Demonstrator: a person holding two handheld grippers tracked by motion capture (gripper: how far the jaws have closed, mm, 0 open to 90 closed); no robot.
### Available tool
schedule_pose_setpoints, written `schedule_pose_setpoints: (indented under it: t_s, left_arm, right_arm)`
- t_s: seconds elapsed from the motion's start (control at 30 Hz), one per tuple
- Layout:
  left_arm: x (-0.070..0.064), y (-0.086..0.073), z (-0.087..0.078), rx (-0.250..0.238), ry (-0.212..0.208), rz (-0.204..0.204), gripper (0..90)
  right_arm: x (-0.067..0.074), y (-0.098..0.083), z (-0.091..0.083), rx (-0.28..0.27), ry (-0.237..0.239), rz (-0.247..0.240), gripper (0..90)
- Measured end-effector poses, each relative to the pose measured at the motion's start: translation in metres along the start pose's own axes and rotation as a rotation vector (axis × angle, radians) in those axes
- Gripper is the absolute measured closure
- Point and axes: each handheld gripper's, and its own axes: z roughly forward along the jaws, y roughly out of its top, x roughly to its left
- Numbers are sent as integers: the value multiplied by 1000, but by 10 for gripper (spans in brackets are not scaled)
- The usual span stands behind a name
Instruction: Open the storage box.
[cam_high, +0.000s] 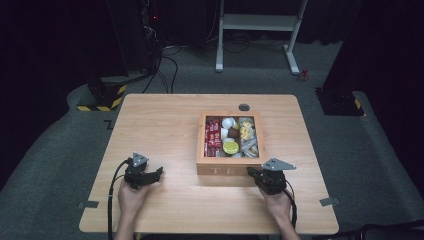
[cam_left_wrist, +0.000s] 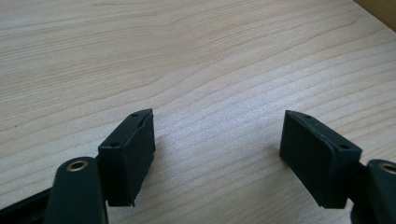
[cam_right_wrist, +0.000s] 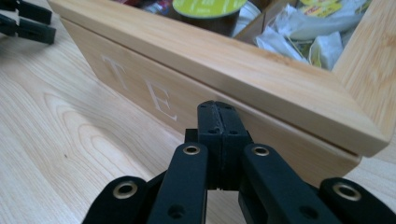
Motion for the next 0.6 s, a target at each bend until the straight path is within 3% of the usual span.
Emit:
schedule_pose_setpoints:
  t_s: [0.2,0.6]
  left_arm:
    - [0,0,0,0,0,0,269]
    - [0,0,0,-1,0,-2,269]
  right_arm:
    - [-1,3,-2,-28,13,34,900]
    - [3,7,-6,-75,-21,-14,900]
